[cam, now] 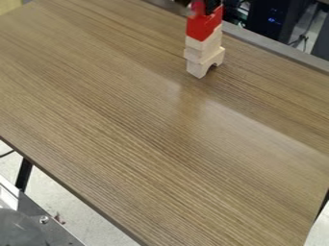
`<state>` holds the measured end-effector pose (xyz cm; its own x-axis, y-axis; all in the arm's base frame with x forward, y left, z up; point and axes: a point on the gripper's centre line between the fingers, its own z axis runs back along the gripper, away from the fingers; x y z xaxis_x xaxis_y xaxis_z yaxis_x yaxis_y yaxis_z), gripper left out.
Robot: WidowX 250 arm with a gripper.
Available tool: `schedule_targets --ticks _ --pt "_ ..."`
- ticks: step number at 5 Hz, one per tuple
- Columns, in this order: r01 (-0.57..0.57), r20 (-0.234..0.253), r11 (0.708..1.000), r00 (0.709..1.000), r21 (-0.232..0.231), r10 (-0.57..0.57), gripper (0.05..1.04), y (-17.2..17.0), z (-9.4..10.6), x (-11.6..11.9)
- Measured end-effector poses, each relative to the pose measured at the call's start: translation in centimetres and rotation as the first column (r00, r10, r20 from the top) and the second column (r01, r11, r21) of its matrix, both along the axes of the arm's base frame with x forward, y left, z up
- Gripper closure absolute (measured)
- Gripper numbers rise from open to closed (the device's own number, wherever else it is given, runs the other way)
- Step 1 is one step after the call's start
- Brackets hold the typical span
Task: Put the red cube on top of the tower
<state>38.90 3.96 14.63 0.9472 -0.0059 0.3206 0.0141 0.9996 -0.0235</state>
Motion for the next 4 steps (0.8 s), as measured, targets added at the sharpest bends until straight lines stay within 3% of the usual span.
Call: schedule_targets --ticks 4 --pt "0.000 0.017 1.000 1.000 0.014 0.000 0.506 -0.1 0.2 1.4"
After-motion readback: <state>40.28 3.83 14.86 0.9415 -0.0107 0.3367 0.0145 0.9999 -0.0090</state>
